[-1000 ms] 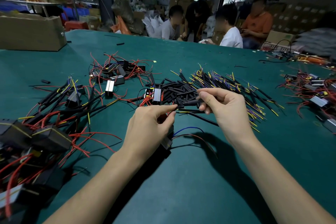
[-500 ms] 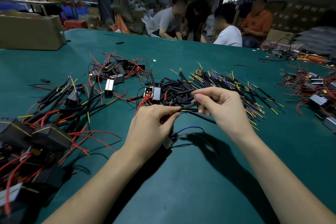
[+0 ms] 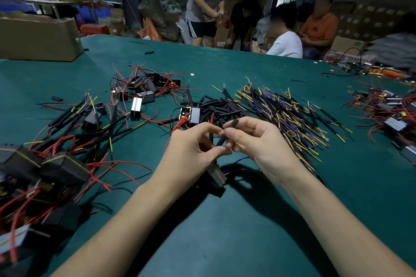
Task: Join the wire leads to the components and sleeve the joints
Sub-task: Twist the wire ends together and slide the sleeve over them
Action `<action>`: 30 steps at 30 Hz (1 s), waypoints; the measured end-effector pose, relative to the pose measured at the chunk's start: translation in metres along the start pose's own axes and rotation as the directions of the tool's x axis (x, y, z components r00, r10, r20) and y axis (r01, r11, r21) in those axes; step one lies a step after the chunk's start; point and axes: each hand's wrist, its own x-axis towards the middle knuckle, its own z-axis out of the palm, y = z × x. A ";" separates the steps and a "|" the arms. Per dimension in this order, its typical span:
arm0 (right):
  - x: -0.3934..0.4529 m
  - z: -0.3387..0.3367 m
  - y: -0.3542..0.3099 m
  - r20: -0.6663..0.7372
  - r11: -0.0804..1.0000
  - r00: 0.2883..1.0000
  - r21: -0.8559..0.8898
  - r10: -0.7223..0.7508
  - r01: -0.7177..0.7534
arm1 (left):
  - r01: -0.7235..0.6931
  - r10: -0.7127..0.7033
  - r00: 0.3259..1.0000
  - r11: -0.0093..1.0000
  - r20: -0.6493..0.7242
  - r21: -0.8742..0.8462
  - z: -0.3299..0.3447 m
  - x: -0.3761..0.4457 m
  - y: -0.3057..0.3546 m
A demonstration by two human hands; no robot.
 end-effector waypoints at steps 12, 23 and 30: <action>-0.002 -0.004 0.001 0.112 0.930 0.993 -0.367 0.039 0.005 | 0.028 -0.054 0.973 0.993 0.226 0.116 -0.013 0.005 0.006; 0.000 -0.019 -0.009 0.027 0.964 0.995 -0.246 -0.100 0.104 | 0.053 -0.079 0.987 0.981 0.138 0.185 -0.005 0.002 0.004; 0.004 -0.017 0.002 -0.041 0.967 0.994 -0.242 -0.097 0.084 | 0.060 -0.092 0.985 0.975 0.143 0.212 -0.006 0.002 0.001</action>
